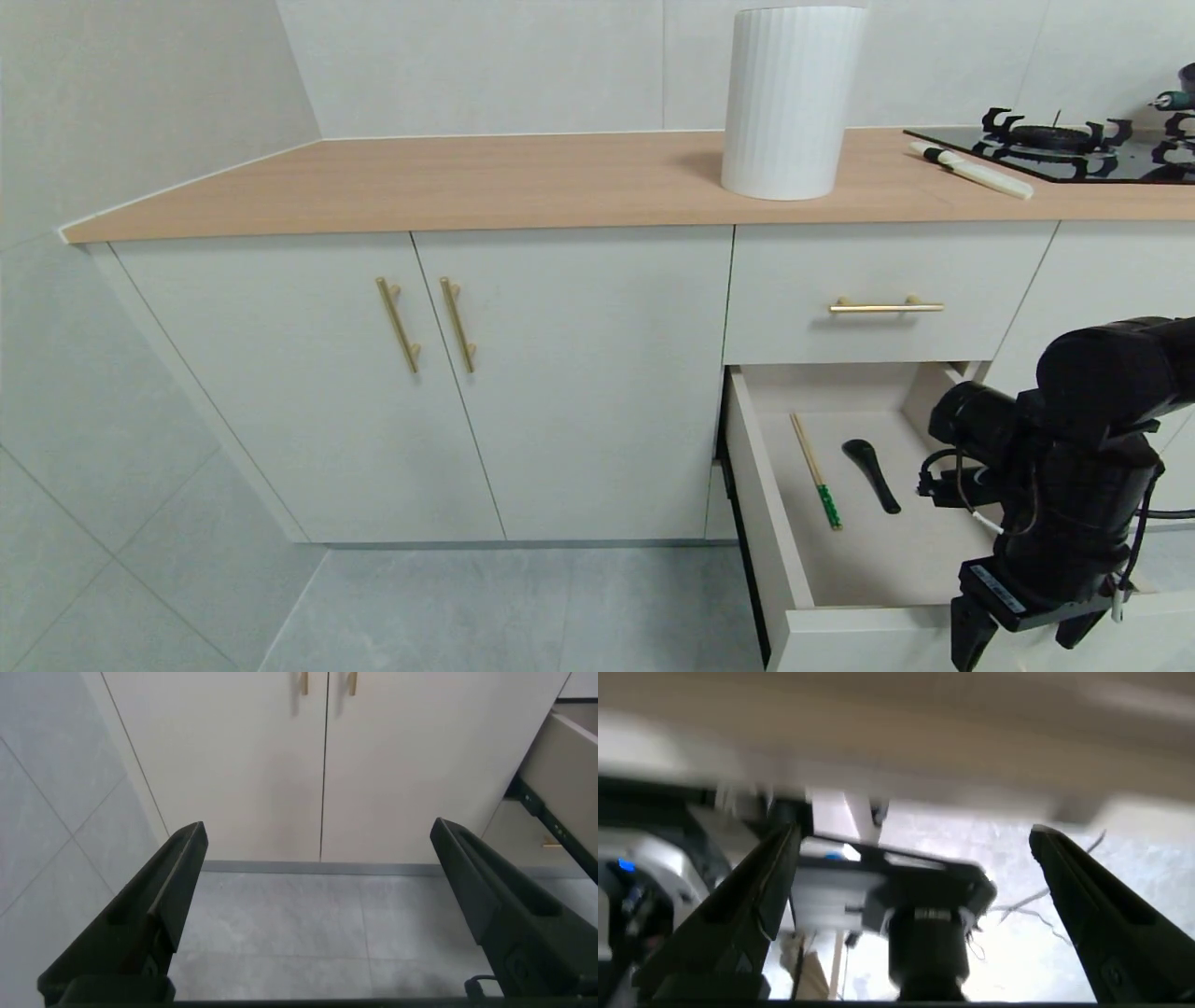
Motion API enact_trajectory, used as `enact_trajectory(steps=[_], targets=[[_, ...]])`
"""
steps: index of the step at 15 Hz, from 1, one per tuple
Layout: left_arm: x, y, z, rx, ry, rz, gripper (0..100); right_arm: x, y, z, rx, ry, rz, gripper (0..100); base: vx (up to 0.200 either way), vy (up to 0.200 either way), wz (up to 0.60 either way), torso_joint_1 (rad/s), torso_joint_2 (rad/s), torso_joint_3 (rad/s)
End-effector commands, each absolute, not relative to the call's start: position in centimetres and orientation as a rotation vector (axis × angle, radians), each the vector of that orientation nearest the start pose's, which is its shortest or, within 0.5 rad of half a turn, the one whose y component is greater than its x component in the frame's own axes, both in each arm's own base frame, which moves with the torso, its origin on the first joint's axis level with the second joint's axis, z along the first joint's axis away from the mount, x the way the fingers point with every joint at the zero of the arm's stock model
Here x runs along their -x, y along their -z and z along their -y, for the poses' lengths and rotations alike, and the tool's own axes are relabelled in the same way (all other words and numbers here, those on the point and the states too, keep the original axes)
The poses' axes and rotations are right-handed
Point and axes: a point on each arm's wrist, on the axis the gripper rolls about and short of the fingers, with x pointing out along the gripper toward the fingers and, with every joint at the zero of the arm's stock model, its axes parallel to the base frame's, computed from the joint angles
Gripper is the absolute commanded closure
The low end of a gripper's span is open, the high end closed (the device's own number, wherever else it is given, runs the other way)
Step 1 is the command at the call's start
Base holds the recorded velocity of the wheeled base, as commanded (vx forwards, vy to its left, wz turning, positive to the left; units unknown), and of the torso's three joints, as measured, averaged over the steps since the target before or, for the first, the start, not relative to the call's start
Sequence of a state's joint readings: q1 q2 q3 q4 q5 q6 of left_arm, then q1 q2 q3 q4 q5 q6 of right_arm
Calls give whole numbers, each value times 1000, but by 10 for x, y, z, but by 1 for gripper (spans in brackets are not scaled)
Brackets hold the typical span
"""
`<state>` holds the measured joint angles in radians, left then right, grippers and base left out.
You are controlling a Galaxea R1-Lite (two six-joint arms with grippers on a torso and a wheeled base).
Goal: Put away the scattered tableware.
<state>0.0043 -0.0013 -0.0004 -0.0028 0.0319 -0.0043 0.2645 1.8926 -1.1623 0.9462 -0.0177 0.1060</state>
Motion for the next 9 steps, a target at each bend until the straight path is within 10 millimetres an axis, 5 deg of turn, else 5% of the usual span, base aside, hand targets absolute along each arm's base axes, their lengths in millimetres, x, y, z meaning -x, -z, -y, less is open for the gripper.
enact_trajectory(steps=[1, 9], targets=[[23, -76, -1, 5, -37, 3, 0, -261, -121, -61, 127, -67, -1652, 0, 0, 0, 0, 0, 0, 0], [23, -76, -1, 5, -37, 3, 0, -284, -112, -57, 78, 31, -1425, 0, 0, 0, 0, 0, 0, 0]])
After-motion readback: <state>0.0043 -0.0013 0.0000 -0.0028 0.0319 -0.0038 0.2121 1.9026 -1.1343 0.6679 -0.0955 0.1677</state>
